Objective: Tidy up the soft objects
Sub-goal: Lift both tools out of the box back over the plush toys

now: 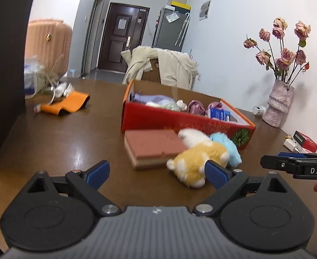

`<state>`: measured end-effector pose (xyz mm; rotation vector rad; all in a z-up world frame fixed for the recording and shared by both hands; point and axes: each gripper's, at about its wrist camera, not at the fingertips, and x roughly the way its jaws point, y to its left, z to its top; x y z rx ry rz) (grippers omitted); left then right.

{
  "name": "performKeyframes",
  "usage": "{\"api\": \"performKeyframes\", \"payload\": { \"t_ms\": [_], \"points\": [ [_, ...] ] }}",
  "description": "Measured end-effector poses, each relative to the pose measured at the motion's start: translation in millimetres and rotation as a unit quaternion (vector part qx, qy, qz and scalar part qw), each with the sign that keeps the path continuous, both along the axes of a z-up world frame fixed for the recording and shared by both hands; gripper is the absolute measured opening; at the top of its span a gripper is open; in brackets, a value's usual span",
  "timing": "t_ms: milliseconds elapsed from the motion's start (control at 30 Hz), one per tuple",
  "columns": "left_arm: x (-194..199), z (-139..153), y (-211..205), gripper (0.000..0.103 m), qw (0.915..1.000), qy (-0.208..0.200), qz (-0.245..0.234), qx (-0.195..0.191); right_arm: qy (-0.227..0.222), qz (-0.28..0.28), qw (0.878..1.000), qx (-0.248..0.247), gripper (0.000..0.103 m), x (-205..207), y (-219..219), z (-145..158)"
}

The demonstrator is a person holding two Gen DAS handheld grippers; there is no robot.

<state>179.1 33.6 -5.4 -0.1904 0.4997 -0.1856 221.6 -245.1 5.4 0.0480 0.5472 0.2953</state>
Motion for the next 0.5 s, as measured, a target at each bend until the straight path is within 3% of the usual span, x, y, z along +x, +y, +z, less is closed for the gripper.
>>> {"api": "performKeyframes", "payload": {
  "t_ms": [400,500],
  "points": [
    [15.0,-14.8,-9.0,0.096,0.9988,0.028,-0.033,-0.022,0.015,-0.002,1.0,0.011,0.079,-11.1,17.3,-8.7],
    [31.1,-17.7,-14.2,0.085,0.9979,0.038,-0.037,-0.038,0.023,0.009,1.0,0.014,0.069,0.9,21.7,-12.8]
  ]
}}
